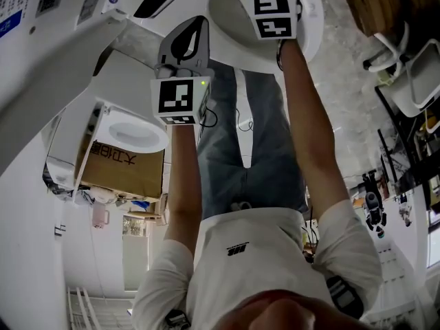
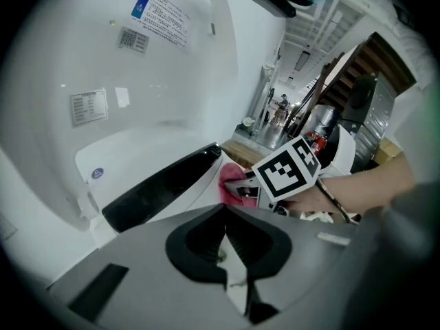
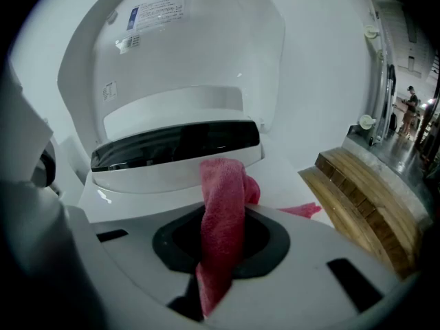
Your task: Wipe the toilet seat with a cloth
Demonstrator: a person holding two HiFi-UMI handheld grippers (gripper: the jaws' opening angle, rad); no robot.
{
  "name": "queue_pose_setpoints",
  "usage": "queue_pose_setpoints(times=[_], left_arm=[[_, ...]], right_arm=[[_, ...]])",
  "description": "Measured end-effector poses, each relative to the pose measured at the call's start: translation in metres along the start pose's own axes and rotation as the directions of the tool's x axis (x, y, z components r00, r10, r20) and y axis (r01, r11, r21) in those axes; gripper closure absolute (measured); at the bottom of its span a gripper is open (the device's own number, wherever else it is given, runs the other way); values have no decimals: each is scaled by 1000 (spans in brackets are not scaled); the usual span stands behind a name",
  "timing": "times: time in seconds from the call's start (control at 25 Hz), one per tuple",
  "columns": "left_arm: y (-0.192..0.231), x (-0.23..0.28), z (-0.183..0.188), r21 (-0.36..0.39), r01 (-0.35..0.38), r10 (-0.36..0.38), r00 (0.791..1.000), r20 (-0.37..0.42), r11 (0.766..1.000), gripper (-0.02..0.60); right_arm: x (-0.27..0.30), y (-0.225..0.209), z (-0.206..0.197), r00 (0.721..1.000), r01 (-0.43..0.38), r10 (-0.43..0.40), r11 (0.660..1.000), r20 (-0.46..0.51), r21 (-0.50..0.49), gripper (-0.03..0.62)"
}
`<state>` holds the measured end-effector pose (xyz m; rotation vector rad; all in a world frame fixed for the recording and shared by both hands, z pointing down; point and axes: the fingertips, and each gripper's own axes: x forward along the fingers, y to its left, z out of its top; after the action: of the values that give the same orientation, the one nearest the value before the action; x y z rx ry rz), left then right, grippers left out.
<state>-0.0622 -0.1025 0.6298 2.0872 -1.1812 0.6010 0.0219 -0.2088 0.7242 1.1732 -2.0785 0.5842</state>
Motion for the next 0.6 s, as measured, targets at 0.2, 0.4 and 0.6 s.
queue_pose_setpoints(times=[0.2,0.4,0.6], left_arm=[[10,-13,-11,-12,-14,14,1000,-11,1000,571],[17,-25,-21,-21,-19,19,1000,-8,1000,571],[23,-39,-31,-27,-27,27,1000,-4,999,571]], right_arm=[[2,25,-2,1000,-27,27,1000,-4,-8,546],[1,48,-6,998,-53,53,998,-18,-29,546],[0,76,-14,995,-89,87,995,-37,-44,546]])
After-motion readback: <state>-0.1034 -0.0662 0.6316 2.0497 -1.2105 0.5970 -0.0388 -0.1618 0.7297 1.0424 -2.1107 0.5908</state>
